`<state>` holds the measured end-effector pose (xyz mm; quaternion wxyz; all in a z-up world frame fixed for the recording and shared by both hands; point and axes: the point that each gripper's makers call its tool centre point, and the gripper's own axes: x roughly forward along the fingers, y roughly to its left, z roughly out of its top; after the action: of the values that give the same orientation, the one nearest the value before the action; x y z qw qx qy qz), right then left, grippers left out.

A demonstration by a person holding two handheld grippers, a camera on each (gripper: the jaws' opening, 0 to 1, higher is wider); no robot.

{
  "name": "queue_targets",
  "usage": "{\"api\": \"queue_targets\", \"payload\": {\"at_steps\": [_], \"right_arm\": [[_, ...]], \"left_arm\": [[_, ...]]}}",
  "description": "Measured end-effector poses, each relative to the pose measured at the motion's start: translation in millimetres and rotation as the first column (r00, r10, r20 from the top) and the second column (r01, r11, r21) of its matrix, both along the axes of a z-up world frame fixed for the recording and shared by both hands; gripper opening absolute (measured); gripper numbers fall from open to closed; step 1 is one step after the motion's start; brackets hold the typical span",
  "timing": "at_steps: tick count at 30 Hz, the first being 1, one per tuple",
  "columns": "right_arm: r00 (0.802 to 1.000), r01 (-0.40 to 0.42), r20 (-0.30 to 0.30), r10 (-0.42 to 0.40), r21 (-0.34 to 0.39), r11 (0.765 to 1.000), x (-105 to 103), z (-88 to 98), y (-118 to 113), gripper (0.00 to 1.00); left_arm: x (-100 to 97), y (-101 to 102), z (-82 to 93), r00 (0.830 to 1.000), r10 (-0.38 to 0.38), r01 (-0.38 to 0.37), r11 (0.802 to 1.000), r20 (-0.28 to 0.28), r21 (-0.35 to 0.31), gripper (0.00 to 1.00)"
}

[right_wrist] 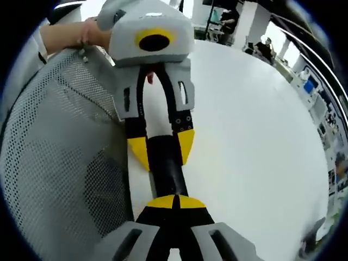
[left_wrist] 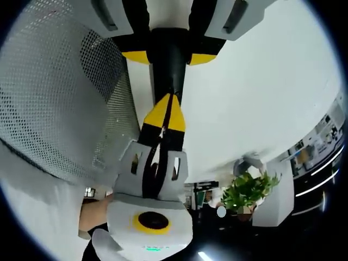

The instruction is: Press the specified remote control buttons in sequence, fully releasing each button before pressing the next.

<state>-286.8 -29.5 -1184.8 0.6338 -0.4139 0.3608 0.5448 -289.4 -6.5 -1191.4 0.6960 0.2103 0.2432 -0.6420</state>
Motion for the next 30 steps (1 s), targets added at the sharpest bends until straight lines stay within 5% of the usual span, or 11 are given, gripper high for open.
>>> {"api": "queue_targets", "payload": {"at_steps": [3, 7, 12, 14, 21, 30], "right_arm": [[1.000, 0.005, 0.008, -0.006, 0.017, 1.000, -2, 0.2, -1, 0.00], [0.975, 0.156, -0.176, -0.133, 0.125, 0.980, 0, 4.0, -2, 0.00], [0.973, 0.173, -0.173, -0.151, 0.123, 0.977, 17, 13.5, -8, 0.00], [0.958, 0.174, -0.246, -0.145, 0.102, 0.979, 10, 10.5, -7, 0.00], [0.963, 0.097, -0.257, -0.079, 0.060, 0.993, 6, 1.5, -1, 0.00], [0.905, 0.206, -0.369, -0.210, -0.051, 0.977, 9, -1.8, -2, 0.00]], "left_arm": [[0.1, 0, 0.0, 1.000, 0.003, -0.003, 1.000, -0.002, -0.002, 0.25], [0.1, 0, 0.0, 1.000, 0.006, -0.006, 1.000, -0.002, -0.003, 0.25], [0.1, 0, 0.0, 1.000, 0.005, -0.005, 1.000, 0.000, -0.002, 0.25], [0.0, 0, 0.1, 1.000, 0.003, -0.003, 1.000, 0.000, -0.001, 0.25], [-0.4, -1, 0.4, 1.000, -0.001, 0.001, 1.000, 0.000, -0.002, 0.25], [-0.3, -2, 0.7, 1.000, -0.006, 0.006, 1.000, 0.001, -0.003, 0.24]]}}
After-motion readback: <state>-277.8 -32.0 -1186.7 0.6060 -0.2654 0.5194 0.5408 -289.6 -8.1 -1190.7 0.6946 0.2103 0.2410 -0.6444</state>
